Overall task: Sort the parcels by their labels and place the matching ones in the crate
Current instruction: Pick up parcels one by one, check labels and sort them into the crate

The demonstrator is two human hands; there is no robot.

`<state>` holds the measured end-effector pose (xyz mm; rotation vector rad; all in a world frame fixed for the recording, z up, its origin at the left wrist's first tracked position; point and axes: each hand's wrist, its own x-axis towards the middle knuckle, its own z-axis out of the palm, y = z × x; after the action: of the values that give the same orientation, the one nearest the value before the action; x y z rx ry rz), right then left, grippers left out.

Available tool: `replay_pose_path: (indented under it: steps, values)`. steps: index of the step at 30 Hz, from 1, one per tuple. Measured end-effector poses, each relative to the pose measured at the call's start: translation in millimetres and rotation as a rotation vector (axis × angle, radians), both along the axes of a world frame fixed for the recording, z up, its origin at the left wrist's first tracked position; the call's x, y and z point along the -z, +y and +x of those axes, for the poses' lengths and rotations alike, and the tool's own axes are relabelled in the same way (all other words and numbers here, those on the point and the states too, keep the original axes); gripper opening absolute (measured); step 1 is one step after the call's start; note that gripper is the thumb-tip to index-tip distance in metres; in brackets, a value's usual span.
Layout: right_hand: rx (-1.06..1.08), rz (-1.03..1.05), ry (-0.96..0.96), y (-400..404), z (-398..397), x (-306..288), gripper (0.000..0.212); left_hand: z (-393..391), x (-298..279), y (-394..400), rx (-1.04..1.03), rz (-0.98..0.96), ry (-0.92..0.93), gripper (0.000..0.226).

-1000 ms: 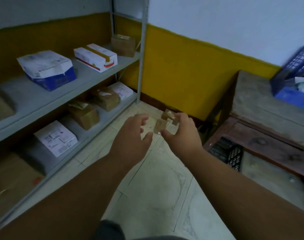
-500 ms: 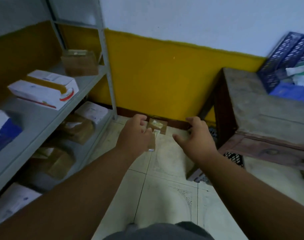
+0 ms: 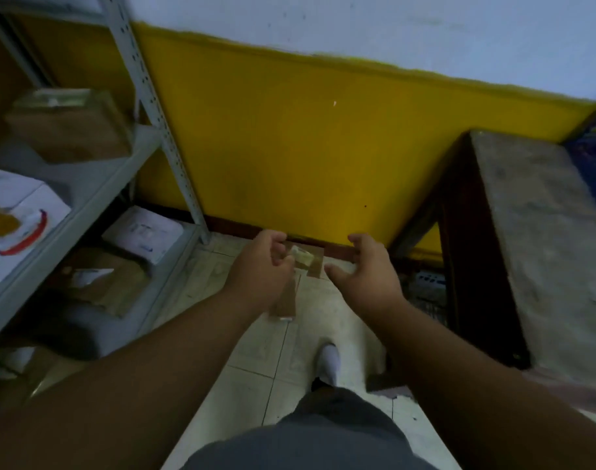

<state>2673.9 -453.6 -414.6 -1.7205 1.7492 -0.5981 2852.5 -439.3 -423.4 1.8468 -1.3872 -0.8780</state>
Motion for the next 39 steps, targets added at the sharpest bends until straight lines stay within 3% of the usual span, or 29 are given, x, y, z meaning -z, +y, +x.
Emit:
replay_pose_path:
  steps: [8, 13, 21, 24, 32, 36, 39]
  values:
    - [-0.082, 0.102, 0.063, -200, 12, 9, 0.067, 4, -3, -142, -0.073, 0.091, -0.031, 0.038]
    - [-0.032, 0.19, 0.044, -275, 42, 72, 0.065, 14, 48, -225, -0.036, 0.104, -0.068, 0.038]
    - [0.017, 0.342, 0.021, -346, 92, 297, 0.045, 31, 271, -343, -0.033, 0.257, 0.006, 0.034]
    - [0.025, 0.404, 0.045, -366, 96, 382, 0.047, 31, 363, -366, -0.03, 0.293, 0.02, 0.027]
    - [0.124, 0.486, 0.083, -400, 88, 584, 0.051, 45, 568, -401, 0.022, 0.378, 0.026, 0.037]
    - [0.127, 0.476, 0.153, -416, 85, 662, 0.062, 50, 634, -416, 0.004, 0.427, 0.009, 0.054]
    - [0.142, 0.418, 0.366, -428, 82, 707, 0.075, 52, 673, -432, -0.034, 0.564, -0.093, 0.083]
